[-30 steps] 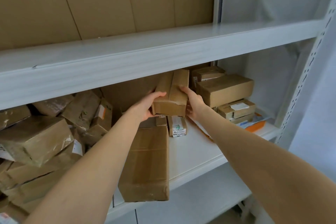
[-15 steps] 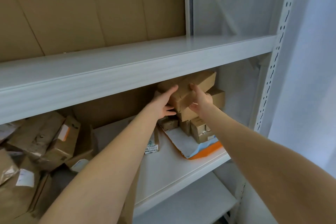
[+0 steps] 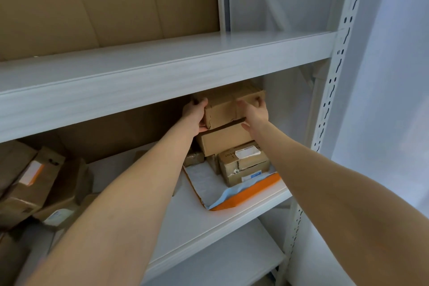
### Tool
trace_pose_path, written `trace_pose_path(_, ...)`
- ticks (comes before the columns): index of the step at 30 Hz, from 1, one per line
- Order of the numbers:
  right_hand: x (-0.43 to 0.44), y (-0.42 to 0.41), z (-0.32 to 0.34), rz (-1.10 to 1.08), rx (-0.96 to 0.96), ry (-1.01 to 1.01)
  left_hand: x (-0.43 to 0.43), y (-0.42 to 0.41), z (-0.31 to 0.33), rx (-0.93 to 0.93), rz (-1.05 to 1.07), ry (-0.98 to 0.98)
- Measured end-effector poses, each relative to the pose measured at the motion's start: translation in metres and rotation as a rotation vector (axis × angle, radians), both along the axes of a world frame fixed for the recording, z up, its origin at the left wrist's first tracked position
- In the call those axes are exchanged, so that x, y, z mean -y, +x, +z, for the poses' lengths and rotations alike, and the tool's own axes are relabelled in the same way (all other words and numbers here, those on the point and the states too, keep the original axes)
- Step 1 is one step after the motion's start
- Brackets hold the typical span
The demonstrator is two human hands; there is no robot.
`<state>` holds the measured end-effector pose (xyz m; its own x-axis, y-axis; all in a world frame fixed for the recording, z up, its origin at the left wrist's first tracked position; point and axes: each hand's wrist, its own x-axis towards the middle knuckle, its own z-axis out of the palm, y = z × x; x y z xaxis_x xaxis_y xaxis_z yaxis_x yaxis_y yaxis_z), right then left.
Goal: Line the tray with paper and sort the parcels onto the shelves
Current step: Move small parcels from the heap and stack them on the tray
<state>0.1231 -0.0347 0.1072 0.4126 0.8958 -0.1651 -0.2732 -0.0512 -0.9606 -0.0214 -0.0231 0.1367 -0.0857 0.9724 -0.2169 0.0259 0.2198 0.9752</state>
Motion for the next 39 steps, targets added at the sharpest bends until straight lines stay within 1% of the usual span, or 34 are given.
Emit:
trace_pose_path(8, -0.015, 0.003, -0.019, 0.007, 0.08, -0.03, -0.014, 0.01, -0.009, -0.066, 0.072, -0.022)
trace_pose_path(14, -0.015, -0.001, -0.023, 0.043, 0.101, -0.057, -0.013, 0.013, -0.011, -0.094, 0.118, 0.053)
trace_pose_path(21, -0.008, -0.015, -0.022, 0.097, 0.081, -0.06, -0.006, 0.008, -0.011, -0.132, 0.024, 0.094)
trace_pose_path(27, 0.001, -0.028, -0.019, 0.153, 0.091, -0.086, 0.009, 0.001, -0.01, -0.13, -0.084, 0.05)
trace_pose_path(30, 0.004, -0.03, -0.021, 0.159, 0.102, -0.117, 0.014, -0.003, -0.012, -0.153, -0.085, 0.063)
trace_pose_path(33, 0.007, -0.031, -0.021, 0.175, 0.095, -0.13, 0.016, -0.009, -0.017, -0.175, -0.092, 0.03)
trace_pose_path(39, 0.012, -0.039, -0.022, 0.22, 0.142, -0.14, 0.025, -0.011, -0.019, -0.125, -0.131, -0.01)
